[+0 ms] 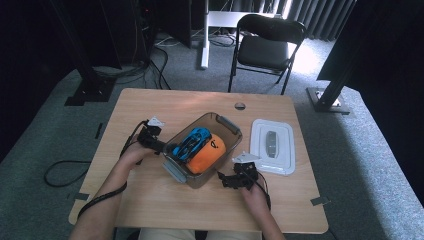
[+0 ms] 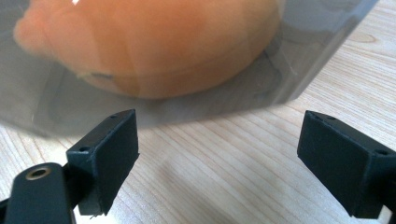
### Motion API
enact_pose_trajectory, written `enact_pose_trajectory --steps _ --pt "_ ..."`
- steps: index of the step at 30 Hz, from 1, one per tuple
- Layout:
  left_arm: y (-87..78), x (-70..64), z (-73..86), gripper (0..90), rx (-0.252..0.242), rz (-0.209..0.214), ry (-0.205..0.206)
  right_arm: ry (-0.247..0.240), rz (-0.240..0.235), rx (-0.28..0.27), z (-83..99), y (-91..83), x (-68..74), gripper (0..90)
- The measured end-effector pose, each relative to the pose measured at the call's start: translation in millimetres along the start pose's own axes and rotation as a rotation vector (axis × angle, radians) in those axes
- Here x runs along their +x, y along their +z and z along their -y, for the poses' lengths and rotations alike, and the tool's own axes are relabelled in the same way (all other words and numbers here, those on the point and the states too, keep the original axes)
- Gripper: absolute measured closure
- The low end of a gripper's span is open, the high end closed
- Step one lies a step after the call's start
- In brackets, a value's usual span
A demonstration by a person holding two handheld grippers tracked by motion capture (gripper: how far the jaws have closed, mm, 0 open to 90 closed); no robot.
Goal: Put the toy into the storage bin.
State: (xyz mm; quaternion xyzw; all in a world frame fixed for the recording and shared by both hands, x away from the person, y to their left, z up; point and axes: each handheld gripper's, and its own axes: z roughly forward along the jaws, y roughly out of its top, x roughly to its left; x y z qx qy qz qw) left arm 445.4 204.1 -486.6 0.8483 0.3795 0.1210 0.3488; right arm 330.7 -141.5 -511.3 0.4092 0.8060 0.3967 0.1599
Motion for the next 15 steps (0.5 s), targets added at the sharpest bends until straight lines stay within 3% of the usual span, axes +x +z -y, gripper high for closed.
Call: enact_pose_trajectory --steps 4,15 --pt "-3.7 -6.8 4.8 2.1 -0.007 -0.012 -0.002 0.001 -0.001 0.006 1.1 -1.0 -1.6 12.2" --pt "-4.7 -29.1 17.9 2.1 -0.001 0.012 0.016 0.003 0.017 0.011 6.1 -8.5 -9.5 12.2"
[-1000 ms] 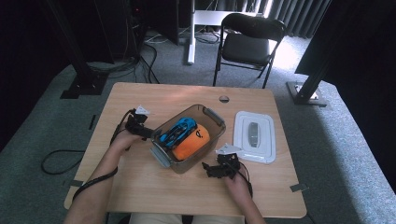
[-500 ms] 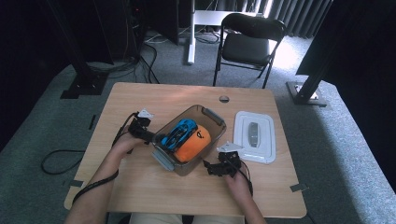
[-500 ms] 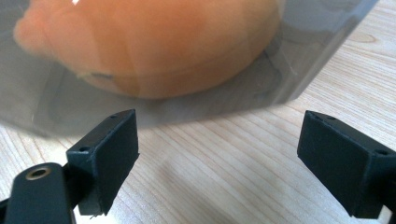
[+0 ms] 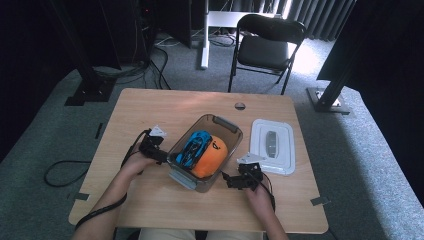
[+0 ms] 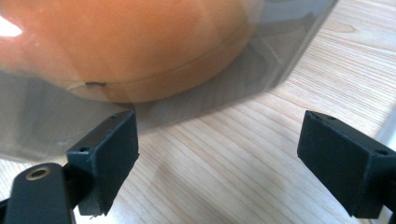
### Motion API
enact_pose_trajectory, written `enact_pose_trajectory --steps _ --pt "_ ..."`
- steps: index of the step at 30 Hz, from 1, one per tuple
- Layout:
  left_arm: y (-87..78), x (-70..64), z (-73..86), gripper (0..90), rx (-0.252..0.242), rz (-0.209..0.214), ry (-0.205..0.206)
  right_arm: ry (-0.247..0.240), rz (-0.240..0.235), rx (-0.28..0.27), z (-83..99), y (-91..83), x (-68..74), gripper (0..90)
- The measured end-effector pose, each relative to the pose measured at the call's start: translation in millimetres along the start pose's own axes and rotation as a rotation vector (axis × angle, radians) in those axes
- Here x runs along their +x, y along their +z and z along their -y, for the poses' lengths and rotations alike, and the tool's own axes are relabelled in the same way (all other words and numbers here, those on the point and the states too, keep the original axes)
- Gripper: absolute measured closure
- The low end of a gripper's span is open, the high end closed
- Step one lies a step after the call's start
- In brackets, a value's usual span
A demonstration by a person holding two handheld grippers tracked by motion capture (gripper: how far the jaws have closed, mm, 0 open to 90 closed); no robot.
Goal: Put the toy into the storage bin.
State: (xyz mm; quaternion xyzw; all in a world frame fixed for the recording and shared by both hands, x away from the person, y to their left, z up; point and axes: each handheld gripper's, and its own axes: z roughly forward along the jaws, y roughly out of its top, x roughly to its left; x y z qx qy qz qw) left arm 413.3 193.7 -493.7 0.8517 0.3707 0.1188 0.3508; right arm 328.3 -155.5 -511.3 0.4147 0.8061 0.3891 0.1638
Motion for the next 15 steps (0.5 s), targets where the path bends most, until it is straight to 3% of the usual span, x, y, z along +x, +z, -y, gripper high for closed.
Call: enact_pose_trajectory --steps 4,10,15 --pt "-0.3 -8.1 3.3 2.1 -0.008 0.007 -0.005 0.002 0.005 0.001 2.4 -3.1 -4.8 12.2" --pt "-0.1 -13.8 2.2 2.1 -0.016 0.006 0.022 0.014 0.022 0.004 1.5 -3.5 -10.8 12.3" --pt "2.2 -22.4 3.3 2.1 -0.013 0.03 0.022 0.02 0.029 0.007 1.2 -3.8 -16.3 12.5"
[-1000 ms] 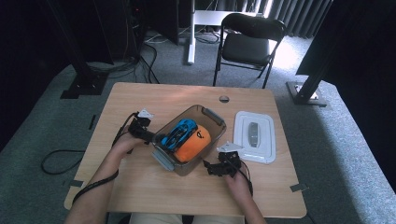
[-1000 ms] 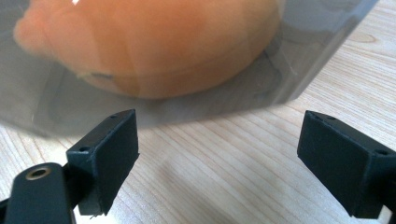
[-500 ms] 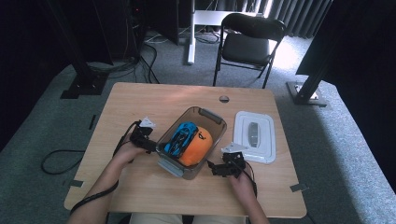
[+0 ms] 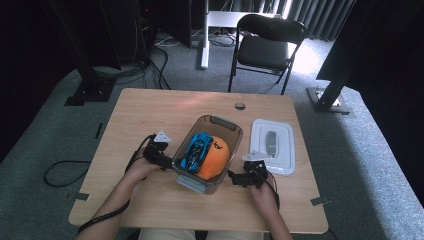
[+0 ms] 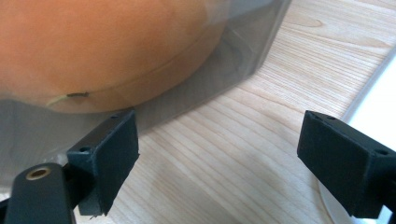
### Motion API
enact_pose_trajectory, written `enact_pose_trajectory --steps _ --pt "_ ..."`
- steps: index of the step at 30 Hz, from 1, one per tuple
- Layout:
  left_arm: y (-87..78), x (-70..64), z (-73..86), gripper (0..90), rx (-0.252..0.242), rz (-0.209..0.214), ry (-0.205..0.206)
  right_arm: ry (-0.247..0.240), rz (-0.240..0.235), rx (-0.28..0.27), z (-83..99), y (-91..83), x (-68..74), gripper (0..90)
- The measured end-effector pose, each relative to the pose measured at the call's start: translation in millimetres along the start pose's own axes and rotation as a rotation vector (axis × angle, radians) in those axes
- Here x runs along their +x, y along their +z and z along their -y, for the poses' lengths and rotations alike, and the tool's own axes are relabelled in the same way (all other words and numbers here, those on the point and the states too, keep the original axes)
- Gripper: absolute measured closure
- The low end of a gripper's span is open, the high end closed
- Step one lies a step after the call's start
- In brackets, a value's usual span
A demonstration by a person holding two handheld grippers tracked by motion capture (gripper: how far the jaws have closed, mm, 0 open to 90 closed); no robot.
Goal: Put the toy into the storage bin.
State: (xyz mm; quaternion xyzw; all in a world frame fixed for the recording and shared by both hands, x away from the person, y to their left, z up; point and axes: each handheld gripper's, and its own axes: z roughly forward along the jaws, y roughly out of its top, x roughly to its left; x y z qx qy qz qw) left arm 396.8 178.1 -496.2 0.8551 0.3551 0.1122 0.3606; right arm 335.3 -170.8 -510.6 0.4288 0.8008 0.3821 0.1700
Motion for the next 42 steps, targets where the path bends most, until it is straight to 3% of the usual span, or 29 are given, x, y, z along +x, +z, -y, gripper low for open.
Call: enact_pose_trajectory --steps 3,13,22,27,30,35,42 --pt "0.9 -3.7 0.5 2.1 0.005 -0.01 0.006 -0.008 0.012 -0.004 -0.1 -0.5 -1.1 12.8" --pt "5.6 -11.7 14.2 2.2 0.025 -0.05 -0.022 -0.013 -0.021 0.007 -3.4 4.8 -5.9 13.7" --pt "1.6 -17.7 11.3 3.0 0.042 -0.094 0.007 -0.038 -0.018 0.019 -7.9 9.5 -6.2 14.3" --pt "1.6 -20.1 10.9 3.0 0.044 -0.086 0.0 -0.045 -0.009 0.026 -9.9 9.8 -8.4 14.3" --pt "2.9 -27.1 8.8 2.9 0.044 -0.074 0.018 -0.038 0.005 0.025 -9.1 7.1 -13.6 14.3" --pt "3.8 -32.6 8.0 2.9 0.036 -0.048 0.016 -0.007 0.003 -0.008 -5.4 -0.4 -20.8 14.1" --pt "3.2 -38.7 5.8 2.8 0.017 -0.022 0.023 0.006 0.036 -0.041 -4.6 -11.2 -23.6 13.1"
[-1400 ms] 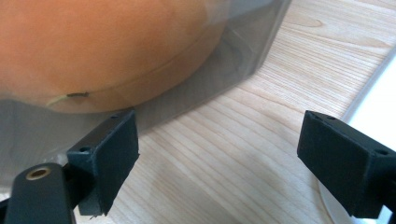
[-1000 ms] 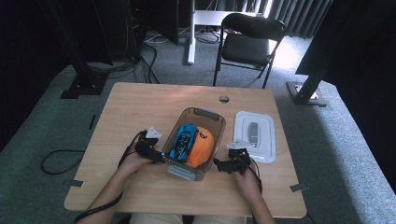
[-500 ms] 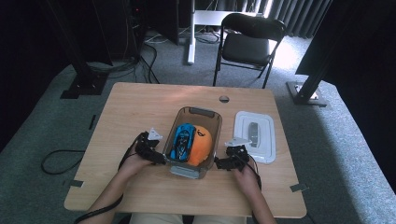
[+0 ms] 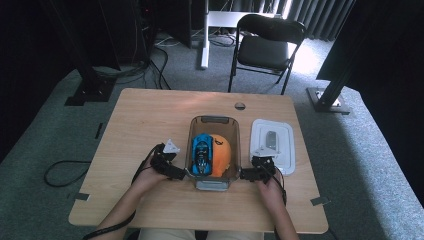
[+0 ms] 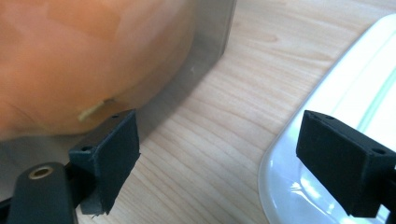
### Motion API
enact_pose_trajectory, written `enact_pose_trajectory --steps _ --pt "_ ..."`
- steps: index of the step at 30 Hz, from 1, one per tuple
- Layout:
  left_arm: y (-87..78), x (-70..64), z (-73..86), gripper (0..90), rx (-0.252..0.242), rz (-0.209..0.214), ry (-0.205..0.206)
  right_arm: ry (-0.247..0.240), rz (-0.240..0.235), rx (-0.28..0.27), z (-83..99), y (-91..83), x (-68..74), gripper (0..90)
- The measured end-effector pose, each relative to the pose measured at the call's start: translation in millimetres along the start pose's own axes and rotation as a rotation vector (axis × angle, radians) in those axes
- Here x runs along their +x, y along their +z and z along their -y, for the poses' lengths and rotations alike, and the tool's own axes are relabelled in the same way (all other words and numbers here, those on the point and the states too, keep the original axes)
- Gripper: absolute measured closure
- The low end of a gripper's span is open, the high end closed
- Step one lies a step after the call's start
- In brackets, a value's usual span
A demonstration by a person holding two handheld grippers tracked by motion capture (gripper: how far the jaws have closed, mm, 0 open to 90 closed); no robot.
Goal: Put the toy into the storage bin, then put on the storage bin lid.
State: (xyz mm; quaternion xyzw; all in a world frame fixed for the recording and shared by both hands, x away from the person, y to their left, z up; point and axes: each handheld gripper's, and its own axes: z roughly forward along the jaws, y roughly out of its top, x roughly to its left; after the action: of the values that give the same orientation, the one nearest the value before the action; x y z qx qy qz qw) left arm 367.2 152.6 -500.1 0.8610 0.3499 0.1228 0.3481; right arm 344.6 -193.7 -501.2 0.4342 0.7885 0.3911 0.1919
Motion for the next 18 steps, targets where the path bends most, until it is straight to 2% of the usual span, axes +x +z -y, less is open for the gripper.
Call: enact_pose_trajectory --steps 4,6,9,10,11,12,13,14,17,18 --pt "-1.5 4.6 5.3 2.8 -0.005 0.001 -0.013 0.002 0.026 -0.018 0.6 -5.8 -1.2 13.0" --pt "-4.1 8.7 10.8 2.8 -0.006 -0.001 -0.03 0.015 0.038 -0.007 3.3 -8.6 -6.0 13.2" --pt "-6.5 10.8 14.3 2.8 -0.009 -0.005 -0.034 0.037 0.048 -0.011 5.4 -10.8 -9.9 13.1" --pt "-8.4 11.5 17.3 2.9 -0.013 0.0 -0.042 0.08 0.043 -0.016 6.8 -14.0 -13.6 12.4" --pt "-8.4 11.5 17.3 2.9 -0.013 0.0 -0.042 0.08 0.043 -0.016 6.8 -14.0 -13.6 12.4" --pt "-9.2 11.4 19.7 2.8 -0.007 -0.006 -0.036 0.081 0.076 -0.01 7.5 -16.7 -13.6 11.4" --pt "-9.2 11.4 19.7 2.8 -0.007 -0.006 -0.036 0.081 0.076 -0.01 7.5 -16.7 -13.6 11.4" --pt "-10.2 11.4 22.0 2.9 0.0 -0.012 -0.03 0.057 0.104 0.006 8.3 -18.4 -13.2 11.1" --pt "-12.1 11.7 23.8 2.8 -0.008 -0.008 -0.037 0.083 0.081 -0.002 10.1 -22.3 -17.2 11.1" --pt "-14.0 11.8 24.8 2.9 -0.009 -0.013 -0.039 0.091 0.096 -0.006 10.3 -23.6 -18.5 11.1"
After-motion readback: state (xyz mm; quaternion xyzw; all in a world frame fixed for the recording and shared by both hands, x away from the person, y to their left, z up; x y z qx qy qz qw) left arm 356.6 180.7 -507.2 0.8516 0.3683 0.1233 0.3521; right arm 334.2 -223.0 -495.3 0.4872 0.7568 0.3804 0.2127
